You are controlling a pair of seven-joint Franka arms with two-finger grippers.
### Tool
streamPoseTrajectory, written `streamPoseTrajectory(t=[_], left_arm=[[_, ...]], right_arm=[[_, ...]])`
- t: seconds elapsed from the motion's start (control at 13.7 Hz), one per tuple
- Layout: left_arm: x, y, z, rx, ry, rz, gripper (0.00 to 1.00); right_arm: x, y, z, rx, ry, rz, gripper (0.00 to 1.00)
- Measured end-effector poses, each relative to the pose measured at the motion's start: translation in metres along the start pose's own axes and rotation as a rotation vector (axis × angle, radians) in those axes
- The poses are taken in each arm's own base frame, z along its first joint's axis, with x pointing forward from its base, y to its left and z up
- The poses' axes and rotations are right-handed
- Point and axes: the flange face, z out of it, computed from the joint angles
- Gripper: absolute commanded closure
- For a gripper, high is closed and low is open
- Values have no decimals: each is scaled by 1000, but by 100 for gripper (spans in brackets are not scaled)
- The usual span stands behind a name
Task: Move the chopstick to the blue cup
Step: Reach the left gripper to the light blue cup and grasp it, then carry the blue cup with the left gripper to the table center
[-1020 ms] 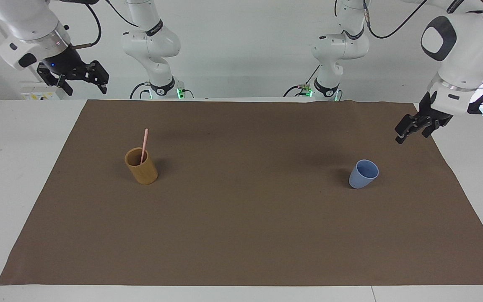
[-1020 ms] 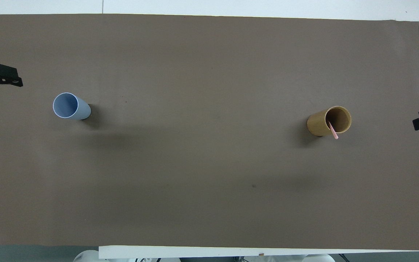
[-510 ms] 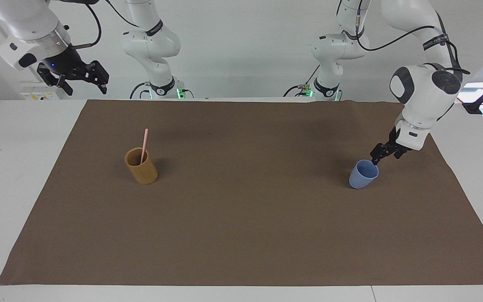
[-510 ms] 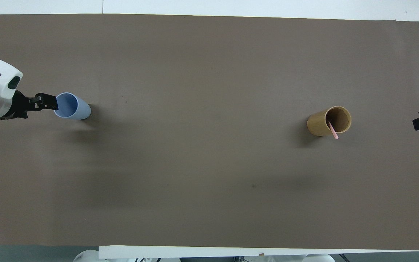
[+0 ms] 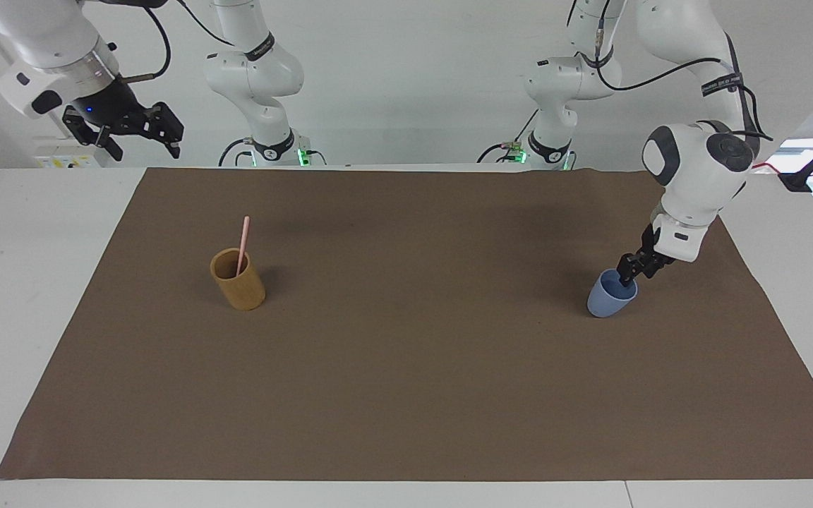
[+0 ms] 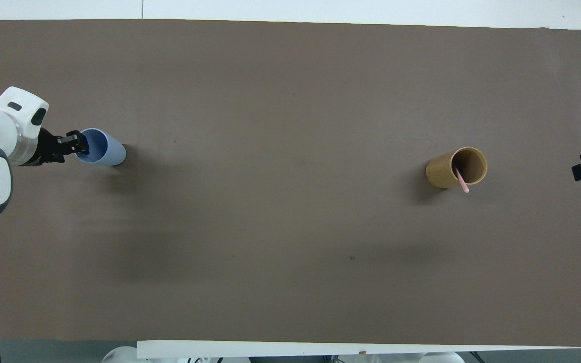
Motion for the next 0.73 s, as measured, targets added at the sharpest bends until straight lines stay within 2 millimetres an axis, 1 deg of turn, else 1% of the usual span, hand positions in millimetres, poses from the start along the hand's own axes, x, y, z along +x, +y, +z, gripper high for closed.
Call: streamPoseTrajectory(t=[0.15, 0.22, 0.29, 0.36, 0.44, 0.51, 0.58, 0.66, 0.73], left_arm=[[-2, 14, 6, -4, 6, -3, 100], [-2, 19, 6, -6, 10, -8, 100], [-3, 27, 4, -11, 18, -17, 100], [-5, 40, 0, -17, 28, -38, 100], [-8, 61, -6, -27, 39, -63, 100], [-16, 91, -13, -41, 51, -85, 100], [-29, 127, -22, -58, 59, -104, 100], [-47, 164, -28, -73, 60, -114, 100], [-71, 200, -31, -84, 54, -114, 100]], right_arm=[[0, 0, 0, 0, 0, 0, 0], [0, 0, 0, 0, 0, 0, 0], [0, 0, 0, 0, 0, 0, 0], [0, 0, 0, 0, 0, 0, 0], [0, 0, 0, 0, 0, -1, 0], [0, 0, 0, 0, 0, -1, 0], [0, 0, 0, 0, 0, -1, 0], [0, 0, 0, 0, 0, -1, 0], [0, 0, 0, 0, 0, -1, 0]])
